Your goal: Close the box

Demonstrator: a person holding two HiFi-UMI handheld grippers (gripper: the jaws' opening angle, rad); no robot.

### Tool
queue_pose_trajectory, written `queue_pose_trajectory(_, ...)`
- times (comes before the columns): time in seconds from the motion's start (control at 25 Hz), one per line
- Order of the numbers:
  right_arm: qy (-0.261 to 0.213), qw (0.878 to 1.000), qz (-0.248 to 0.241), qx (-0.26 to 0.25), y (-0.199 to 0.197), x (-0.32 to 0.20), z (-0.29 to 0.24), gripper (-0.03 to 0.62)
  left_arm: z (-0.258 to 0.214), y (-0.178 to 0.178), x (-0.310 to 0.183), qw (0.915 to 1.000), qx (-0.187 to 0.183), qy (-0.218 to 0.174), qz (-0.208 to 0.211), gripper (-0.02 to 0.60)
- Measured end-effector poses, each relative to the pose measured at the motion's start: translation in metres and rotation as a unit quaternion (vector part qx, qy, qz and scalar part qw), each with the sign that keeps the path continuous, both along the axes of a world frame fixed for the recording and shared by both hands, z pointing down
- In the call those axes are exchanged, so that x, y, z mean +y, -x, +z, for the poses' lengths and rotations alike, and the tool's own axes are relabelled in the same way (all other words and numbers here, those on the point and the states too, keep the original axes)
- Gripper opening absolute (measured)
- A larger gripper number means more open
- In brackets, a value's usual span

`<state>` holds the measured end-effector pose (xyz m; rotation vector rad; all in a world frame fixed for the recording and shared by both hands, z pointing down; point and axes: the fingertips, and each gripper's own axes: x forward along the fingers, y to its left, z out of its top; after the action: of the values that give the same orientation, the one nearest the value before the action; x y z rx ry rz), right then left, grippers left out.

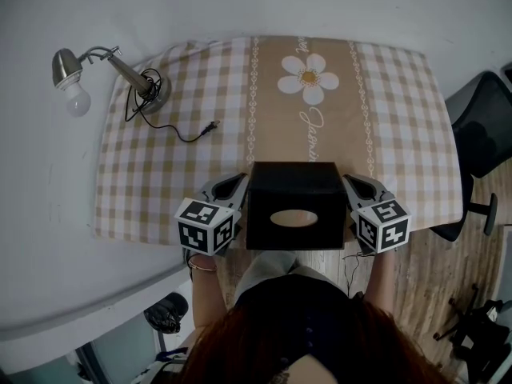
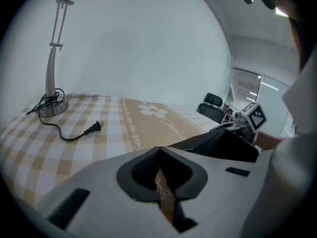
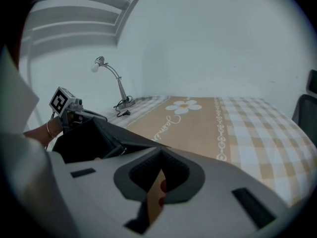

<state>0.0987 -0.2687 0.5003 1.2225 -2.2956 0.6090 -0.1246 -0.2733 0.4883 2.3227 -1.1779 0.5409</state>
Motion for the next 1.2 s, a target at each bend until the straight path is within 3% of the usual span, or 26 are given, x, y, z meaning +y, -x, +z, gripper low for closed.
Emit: queue_pose_trajectory(1.2,0.042,0.999,-0.029,-0.013,0.007,-0.010,0.019,0.017,0.025,-0.002,-0.016,0.9984,-0.021,0.048,0.023,0.028)
